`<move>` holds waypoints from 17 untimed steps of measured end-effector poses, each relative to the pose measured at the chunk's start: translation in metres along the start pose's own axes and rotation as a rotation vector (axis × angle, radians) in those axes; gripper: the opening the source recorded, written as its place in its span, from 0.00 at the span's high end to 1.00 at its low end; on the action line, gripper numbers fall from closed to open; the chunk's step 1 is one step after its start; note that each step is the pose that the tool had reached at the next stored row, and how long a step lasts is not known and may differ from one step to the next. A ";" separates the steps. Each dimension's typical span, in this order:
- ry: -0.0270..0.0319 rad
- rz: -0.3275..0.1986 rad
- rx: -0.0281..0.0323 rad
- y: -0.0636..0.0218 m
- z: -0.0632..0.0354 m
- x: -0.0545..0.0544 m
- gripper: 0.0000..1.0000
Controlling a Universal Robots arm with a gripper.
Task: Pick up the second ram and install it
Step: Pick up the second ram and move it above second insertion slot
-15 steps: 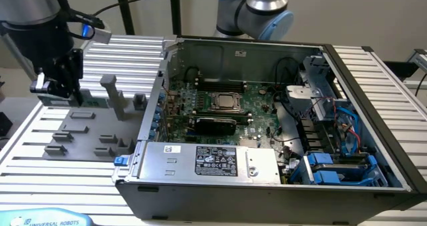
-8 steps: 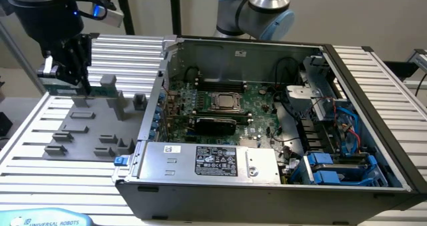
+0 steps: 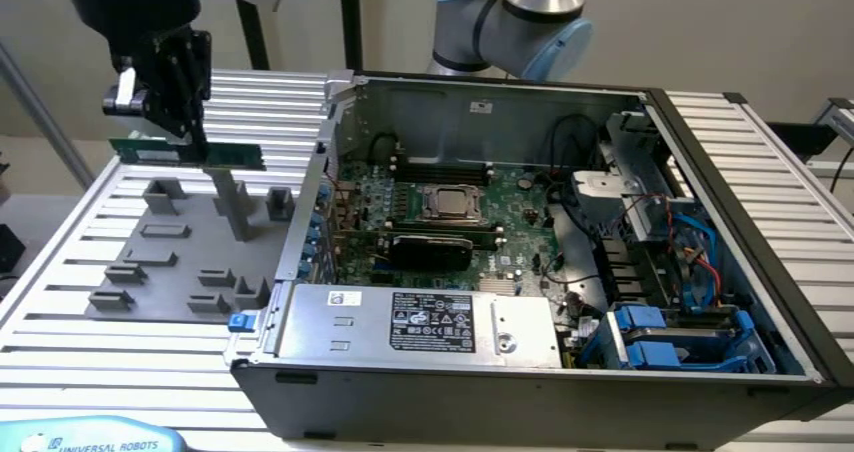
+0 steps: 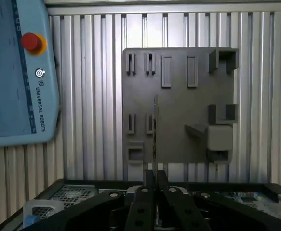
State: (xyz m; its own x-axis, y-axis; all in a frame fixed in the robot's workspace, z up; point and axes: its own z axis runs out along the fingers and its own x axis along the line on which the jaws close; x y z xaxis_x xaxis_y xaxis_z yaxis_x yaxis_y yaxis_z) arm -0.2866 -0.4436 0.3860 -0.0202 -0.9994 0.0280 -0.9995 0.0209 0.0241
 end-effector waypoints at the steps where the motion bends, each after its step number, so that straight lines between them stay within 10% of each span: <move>1: -0.0004 0.000 -0.0001 -0.0045 -0.0047 0.000 0.86; 10: -0.0070 0.000 -0.0005 -0.0445 -0.0398 0.000 0.86; 17: -0.0132 0.000 -0.0006 -0.0763 -0.0458 0.000 0.86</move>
State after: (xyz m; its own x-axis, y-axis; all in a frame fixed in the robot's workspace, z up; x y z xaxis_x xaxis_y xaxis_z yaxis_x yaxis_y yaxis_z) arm -0.2093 -0.4436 0.4299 -0.0202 -0.9997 0.0148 -0.9995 0.0206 0.0247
